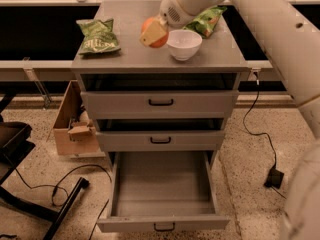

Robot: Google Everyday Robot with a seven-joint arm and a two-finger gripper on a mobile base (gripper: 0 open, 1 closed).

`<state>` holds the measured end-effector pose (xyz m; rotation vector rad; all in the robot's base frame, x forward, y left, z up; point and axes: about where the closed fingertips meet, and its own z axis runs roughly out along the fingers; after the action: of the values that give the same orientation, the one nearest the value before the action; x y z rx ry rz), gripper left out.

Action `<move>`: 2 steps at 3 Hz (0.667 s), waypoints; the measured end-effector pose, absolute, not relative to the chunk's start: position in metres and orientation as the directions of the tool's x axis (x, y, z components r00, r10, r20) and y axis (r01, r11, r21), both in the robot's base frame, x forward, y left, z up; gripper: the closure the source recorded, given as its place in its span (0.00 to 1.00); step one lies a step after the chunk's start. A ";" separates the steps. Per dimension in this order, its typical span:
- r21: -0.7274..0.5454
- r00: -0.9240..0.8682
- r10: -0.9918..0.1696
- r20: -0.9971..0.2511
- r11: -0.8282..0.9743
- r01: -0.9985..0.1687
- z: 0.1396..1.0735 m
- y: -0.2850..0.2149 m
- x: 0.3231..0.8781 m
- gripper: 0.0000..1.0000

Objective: Pick orange from bottom drawer and place on counter

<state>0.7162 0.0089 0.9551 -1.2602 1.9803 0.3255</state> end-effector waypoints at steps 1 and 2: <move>-0.226 -0.208 -0.586 -0.783 0.580 -0.783 1.006 0.002 0.771 1.00; -0.246 -0.131 -0.492 -0.861 0.628 -0.738 1.024 0.009 0.830 1.00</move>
Offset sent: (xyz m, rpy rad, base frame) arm 0.2182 -0.0491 0.1743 0.4261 -0.4732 -0.2323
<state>0.8300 0.0091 1.0245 -0.9965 1.7857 0.2894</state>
